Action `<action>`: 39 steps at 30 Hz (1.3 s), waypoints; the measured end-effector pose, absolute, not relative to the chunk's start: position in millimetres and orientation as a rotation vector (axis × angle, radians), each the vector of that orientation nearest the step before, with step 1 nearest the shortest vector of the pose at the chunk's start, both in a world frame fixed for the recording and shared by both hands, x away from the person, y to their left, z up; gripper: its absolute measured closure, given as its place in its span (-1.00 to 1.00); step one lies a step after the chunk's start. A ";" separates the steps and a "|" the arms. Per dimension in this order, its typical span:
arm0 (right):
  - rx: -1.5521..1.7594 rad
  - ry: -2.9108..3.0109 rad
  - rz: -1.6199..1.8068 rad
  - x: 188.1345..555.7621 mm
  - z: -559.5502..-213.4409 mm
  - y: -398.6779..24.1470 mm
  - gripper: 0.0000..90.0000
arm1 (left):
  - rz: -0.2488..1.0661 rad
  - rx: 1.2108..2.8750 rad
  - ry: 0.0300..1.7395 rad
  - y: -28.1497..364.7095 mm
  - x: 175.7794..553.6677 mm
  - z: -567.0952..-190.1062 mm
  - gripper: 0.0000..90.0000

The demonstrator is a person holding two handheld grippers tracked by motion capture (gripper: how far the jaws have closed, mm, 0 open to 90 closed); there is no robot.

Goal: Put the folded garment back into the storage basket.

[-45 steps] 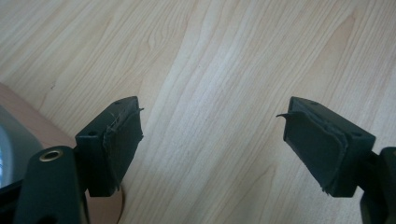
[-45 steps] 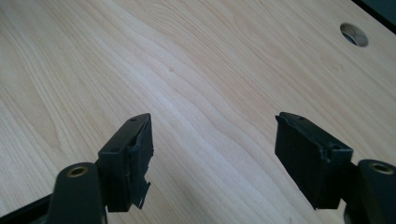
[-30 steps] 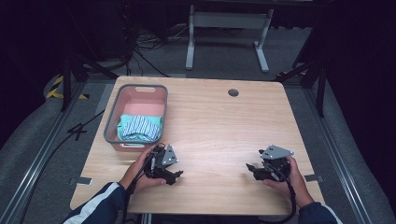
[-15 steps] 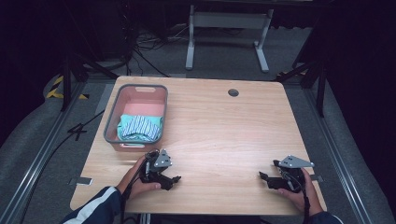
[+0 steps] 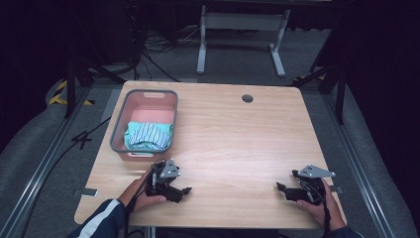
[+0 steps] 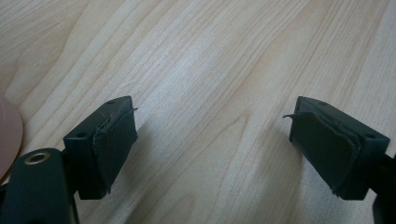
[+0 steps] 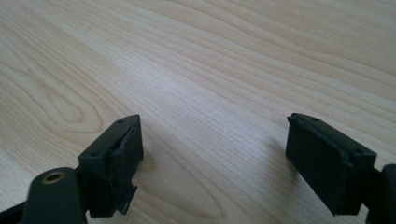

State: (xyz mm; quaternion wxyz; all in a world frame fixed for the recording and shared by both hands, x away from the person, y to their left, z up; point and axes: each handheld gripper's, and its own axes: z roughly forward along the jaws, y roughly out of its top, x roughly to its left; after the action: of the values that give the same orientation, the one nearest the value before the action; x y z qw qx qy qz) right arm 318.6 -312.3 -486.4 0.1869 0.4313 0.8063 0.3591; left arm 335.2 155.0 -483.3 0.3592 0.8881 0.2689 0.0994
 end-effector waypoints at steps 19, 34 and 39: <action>1.218 2.269 1.009 318.6 -486.5 -312.2 -0.58 | 0.263 2.291 0.712 154.0 334.2 -483.2 -0.69; 1.217 2.269 1.009 318.7 -486.5 -312.3 -0.58 | 0.262 2.293 0.710 153.6 334.5 -483.2 -0.70; 1.217 2.268 1.009 318.7 -486.5 -312.3 -0.58 | 0.262 2.293 0.710 153.6 334.5 -483.2 -0.70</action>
State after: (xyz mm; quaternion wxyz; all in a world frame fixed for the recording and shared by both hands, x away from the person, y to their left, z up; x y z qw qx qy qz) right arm 318.7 -312.3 -486.5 0.1872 0.4323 0.8059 0.3585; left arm 334.5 153.6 -483.2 0.3554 0.8876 0.2749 0.1015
